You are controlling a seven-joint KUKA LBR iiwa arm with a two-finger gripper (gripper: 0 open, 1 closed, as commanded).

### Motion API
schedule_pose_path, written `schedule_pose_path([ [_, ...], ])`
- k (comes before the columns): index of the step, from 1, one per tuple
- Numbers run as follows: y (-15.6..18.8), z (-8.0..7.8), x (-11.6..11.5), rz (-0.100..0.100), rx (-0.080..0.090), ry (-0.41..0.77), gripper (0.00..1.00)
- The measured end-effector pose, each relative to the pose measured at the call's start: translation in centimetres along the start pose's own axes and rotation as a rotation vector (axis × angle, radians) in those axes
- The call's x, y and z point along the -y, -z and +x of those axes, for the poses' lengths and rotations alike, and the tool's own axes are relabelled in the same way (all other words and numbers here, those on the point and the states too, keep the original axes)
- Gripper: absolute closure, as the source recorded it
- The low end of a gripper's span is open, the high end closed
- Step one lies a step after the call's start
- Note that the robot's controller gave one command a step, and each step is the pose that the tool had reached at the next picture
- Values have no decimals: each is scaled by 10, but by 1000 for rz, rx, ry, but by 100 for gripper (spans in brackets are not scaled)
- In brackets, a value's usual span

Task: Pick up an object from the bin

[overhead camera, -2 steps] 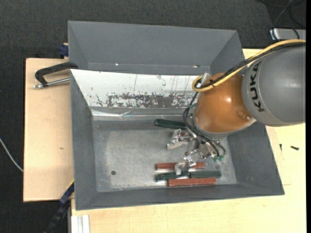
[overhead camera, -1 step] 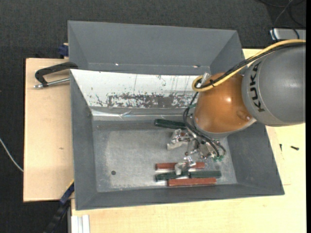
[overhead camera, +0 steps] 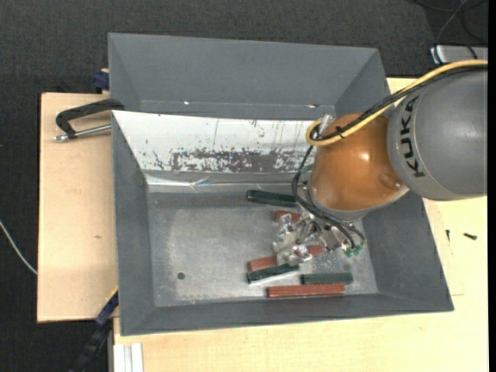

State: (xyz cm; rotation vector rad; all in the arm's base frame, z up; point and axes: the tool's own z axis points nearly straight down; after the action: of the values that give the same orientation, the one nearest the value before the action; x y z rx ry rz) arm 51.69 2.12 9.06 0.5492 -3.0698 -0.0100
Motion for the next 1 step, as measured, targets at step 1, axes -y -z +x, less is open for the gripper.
schedule_pose_path([
  [1, -18, -14, -52, 13, 30, 193, 0],
])
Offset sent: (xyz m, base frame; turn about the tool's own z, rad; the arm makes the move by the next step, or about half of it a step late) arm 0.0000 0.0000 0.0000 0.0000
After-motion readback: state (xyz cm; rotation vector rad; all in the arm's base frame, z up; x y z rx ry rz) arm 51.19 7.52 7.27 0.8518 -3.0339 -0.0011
